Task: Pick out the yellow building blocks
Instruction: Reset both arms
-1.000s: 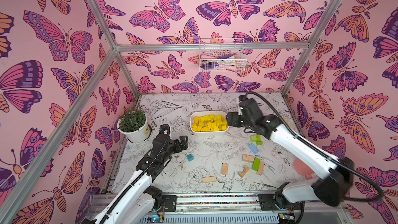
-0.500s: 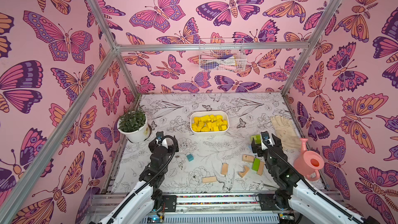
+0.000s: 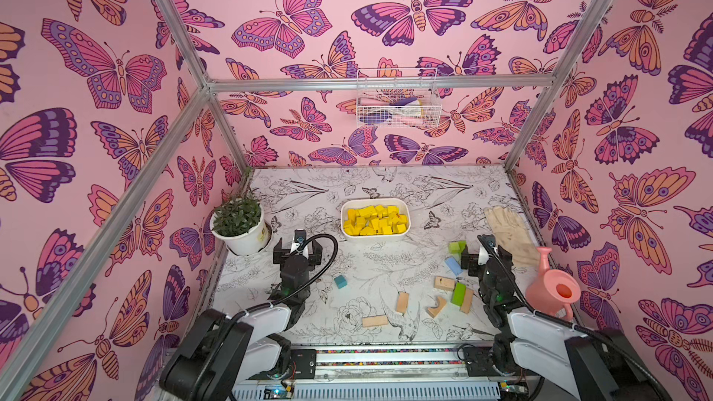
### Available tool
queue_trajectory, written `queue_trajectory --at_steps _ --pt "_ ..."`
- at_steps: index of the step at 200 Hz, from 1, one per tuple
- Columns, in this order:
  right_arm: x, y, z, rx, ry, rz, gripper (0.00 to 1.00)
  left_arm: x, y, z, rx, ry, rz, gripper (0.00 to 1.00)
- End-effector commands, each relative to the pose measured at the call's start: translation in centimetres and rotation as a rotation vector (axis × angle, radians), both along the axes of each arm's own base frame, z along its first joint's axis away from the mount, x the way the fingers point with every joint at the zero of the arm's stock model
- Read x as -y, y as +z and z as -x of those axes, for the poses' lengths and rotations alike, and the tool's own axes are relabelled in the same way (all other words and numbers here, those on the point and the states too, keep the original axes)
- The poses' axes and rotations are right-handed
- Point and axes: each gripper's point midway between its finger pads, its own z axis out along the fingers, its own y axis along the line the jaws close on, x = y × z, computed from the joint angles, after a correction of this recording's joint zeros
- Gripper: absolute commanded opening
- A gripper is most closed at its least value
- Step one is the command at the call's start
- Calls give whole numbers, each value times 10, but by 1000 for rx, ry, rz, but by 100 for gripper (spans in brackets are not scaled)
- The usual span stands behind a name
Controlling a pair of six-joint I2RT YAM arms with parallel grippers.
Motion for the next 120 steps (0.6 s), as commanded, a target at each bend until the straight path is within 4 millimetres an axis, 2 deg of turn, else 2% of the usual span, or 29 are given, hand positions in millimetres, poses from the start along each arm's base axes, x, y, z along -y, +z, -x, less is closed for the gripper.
queue_trajectory --at_steps 1,22,46,54,73,75,80,88,91,98,109,112,120 --pt "-10 43 -27 166 26 -72 99 -8 21 -7 121 45 -7 100" --pt "-14 36 -41 135 46 -43 99 -4 18 -12 128 16 -62 100" --pt "-4 22 -52 136 5 -57 99 -6 0 -24 91 -26 -48 100" --pt "2 14 -52 135 -20 -70 99 -11 1 -28 97 -13 -38 100" --pt "7 18 -61 158 -52 -75 99 -26 -5 -27 87 -9 61 100" --pt "8 11 -61 136 -54 -71 99 -27 -7 -26 84 -11 74 100" --pt "8 8 -64 118 -55 -71 99 -30 -10 -27 71 -16 97 100" --pt "9 1 -68 72 -52 -80 99 -33 -20 -34 27 -24 131 100" --pt "10 6 -69 73 -51 -88 99 -33 -21 -39 21 -24 145 100" --pt "11 3 -74 26 -45 -105 99 -34 -25 -49 -18 -22 131 100" --pt "13 -3 -82 -49 -14 -159 99 -35 -37 -53 -135 -49 186 100" --pt "13 -4 -84 -63 -3 -176 99 -36 -31 -62 -138 -56 205 100" --pt "16 -4 -88 -68 12 -215 99 -35 -32 -68 -150 -104 245 100"
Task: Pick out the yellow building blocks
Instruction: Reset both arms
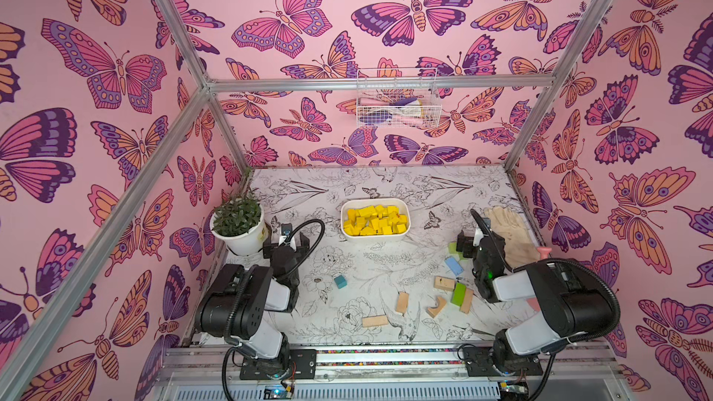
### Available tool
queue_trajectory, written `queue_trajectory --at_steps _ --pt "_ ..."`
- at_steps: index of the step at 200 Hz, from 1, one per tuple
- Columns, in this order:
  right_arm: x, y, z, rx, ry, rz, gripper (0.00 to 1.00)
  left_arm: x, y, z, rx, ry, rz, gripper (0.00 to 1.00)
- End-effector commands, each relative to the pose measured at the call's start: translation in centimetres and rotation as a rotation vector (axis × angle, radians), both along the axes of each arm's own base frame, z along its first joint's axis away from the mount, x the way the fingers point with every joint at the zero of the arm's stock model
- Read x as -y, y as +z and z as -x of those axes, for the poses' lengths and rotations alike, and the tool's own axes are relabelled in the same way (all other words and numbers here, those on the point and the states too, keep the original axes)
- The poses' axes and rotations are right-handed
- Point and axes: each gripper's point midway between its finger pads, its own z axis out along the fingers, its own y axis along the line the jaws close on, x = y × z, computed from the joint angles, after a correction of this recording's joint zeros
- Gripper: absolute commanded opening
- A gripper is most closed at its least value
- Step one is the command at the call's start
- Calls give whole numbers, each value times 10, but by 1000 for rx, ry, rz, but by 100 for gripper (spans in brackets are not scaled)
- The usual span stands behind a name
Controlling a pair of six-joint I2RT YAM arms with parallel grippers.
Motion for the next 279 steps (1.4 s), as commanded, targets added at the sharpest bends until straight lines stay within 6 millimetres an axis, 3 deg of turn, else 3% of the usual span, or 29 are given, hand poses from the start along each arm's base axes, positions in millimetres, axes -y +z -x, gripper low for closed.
queue_trajectory --at_steps 1,154,216,279 --pt "1 3 -14 -46 56 -133 99 12 -7 -19 -94 -135 163 100" --pt "-1 4 -13 -49 78 -130 99 11 -7 -18 -85 -142 168 100" --pt "-1 4 -12 -47 77 -130 99 17 2 -15 -33 -125 105 100" --pt "-2 4 -13 -47 80 -130 99 19 -5 -16 -63 -142 114 100"
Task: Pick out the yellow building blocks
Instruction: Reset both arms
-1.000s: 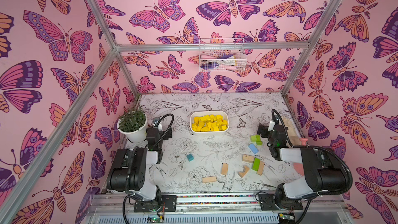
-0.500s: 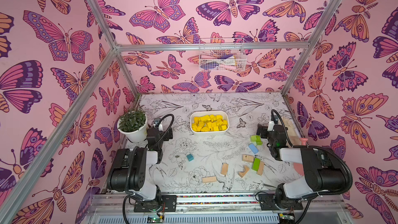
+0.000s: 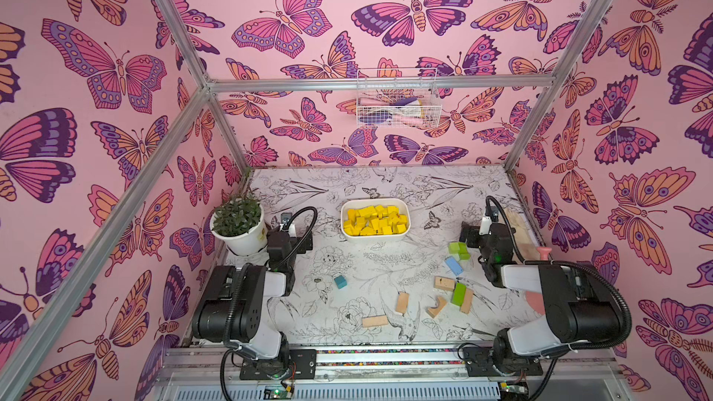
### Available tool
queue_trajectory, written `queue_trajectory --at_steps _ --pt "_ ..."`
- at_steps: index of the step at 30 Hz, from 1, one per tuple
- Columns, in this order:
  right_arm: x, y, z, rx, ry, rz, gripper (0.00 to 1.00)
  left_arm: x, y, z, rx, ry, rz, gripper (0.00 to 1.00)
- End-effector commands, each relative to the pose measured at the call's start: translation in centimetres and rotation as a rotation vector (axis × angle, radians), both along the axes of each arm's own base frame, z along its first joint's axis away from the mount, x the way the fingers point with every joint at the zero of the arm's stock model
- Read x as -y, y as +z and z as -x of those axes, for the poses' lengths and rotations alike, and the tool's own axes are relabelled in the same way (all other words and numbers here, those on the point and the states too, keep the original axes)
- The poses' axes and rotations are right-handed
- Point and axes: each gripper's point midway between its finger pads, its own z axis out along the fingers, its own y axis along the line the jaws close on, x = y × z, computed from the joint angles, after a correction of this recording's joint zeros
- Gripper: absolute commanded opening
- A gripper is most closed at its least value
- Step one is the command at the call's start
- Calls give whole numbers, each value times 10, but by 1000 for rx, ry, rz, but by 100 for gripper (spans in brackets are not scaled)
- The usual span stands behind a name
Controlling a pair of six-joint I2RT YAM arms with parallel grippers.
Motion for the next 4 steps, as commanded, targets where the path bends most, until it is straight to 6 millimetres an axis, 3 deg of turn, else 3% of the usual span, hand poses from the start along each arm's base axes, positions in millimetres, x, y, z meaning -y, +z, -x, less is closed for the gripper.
queue_trajectory --at_steps 1,4 --pt "-2 3 1 10 9 -10 99 0 1 0 5 -6 -4 100" --pt "-2 3 1 10 9 -10 99 -1 1 1 1 -14 10 100"
